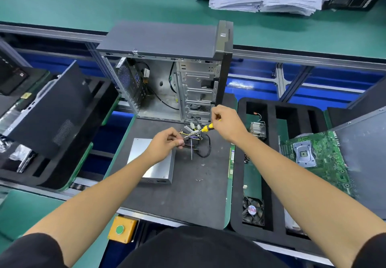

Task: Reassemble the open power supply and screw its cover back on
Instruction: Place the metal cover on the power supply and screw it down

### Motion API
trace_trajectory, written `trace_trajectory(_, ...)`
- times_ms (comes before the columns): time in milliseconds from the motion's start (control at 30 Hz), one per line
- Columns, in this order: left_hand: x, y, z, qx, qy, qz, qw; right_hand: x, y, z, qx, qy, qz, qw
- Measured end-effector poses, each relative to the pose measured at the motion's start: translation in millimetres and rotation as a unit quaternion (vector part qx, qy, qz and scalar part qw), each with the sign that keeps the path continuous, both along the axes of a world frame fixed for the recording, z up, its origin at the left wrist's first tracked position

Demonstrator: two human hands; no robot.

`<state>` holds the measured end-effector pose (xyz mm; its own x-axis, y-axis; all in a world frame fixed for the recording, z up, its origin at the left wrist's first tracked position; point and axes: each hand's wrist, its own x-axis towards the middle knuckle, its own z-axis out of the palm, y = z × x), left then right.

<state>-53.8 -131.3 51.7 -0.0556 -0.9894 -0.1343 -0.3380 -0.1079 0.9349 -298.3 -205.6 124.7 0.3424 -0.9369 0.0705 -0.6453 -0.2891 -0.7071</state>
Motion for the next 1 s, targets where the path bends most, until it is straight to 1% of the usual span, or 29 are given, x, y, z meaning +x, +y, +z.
trace_trajectory(267,12,6,1,0.022,0.032,0.044,0.998,20,-8,7,0.004,0.001,0.021,1.0)
trace_trajectory(333,15,7,3,0.023,0.034,0.047,0.998,26,-9,10,0.003,0.012,0.034,0.999)
trace_trajectory(467,26,10,5,0.018,0.024,0.049,0.998,40,-10,18,-0.026,0.04,0.076,0.996)
trace_trajectory(600,36,12,2,0.026,0.014,0.042,0.999,59,-7,26,-0.05,0.085,0.122,0.988)
trace_trajectory(700,46,14,-1,0.036,-0.006,0.049,0.998,74,-6,33,-0.078,0.136,0.169,0.973)
trace_trajectory(800,60,16,-2,0.03,-0.035,0.044,0.998,93,-5,40,-0.134,0.183,0.233,0.946)
trace_trajectory(933,84,18,-1,0.014,-0.085,0.045,0.995,128,-5,49,-0.17,0.21,0.293,0.917)
trace_trajectory(1000,100,17,-1,-0.003,-0.125,0.043,0.991,148,-7,54,-0.164,0.207,0.309,0.914)
